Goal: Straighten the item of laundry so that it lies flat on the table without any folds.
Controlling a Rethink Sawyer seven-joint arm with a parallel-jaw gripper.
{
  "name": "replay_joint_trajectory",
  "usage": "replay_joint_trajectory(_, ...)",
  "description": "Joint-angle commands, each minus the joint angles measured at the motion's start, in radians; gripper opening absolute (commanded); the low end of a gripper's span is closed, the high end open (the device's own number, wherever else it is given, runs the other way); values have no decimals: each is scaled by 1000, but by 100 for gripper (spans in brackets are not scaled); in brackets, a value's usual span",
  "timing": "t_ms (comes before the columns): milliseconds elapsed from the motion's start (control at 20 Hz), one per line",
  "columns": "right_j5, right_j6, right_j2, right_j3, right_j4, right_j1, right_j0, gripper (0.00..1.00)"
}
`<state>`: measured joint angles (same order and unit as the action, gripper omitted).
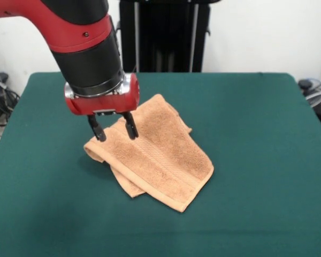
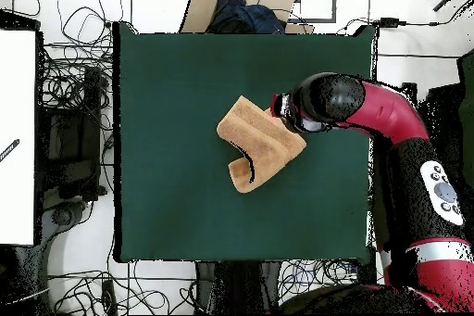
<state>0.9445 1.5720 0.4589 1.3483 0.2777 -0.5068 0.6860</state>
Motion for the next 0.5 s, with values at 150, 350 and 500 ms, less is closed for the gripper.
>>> replay_joint_trajectory(150,63,-251,59,4,74,9,29,100)
replay_joint_trajectory(350,38,-250,51,36,81,3,54,100)
replay_joint_trajectory(500,47,-249,44,63,83,-30,69,100)
